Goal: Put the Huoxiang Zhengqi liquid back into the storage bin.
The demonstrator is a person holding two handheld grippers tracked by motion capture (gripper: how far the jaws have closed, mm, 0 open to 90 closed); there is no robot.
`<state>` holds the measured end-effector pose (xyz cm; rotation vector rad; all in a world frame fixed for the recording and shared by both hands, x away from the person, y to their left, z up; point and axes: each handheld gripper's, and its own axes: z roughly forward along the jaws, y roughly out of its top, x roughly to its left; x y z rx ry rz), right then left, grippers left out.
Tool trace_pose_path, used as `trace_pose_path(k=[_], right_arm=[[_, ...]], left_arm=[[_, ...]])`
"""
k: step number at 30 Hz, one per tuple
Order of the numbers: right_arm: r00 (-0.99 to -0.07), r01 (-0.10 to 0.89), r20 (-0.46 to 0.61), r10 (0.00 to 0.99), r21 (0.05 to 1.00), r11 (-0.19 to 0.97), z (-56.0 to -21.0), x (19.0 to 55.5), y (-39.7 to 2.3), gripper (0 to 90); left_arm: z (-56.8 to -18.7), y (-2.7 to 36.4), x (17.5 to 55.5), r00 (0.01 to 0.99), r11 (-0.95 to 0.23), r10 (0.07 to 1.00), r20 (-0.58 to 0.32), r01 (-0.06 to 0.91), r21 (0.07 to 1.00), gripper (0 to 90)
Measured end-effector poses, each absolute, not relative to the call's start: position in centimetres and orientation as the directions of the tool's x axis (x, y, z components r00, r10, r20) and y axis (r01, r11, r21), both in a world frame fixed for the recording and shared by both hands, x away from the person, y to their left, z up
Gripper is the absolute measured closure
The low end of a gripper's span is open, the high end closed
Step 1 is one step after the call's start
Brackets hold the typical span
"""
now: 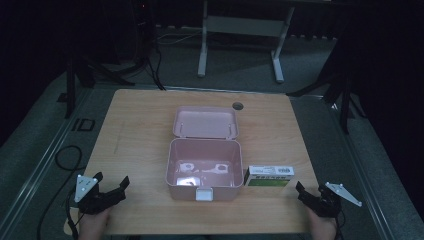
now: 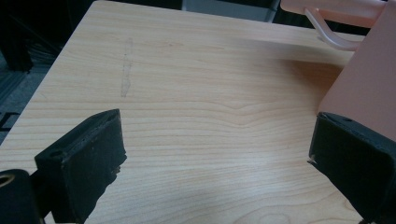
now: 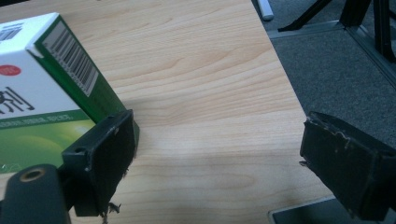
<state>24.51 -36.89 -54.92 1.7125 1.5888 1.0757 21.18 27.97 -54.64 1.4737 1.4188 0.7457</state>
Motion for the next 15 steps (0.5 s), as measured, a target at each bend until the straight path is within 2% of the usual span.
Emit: trace_pose_path(k=[7, 15], right_arm=[[-0.056, 0.541, 0.177, 0.983, 0.833, -0.119, -54.90, 24.52, -36.71, 10.4], [-0.089, 0.558, 0.127, 0.988, 0.828, -0.057, -55.01, 24.69, -36.27, 10.6]], left_arm=[[-54.62, 27.90, 21.12, 0.152, 0.092, 0.974, -0.168, 0.410, 0.908, 3.6], [-54.54, 27.99, 21.11, 0.146, 0.102, 0.974, -0.174, 0.401, 0.911, 3.7]])
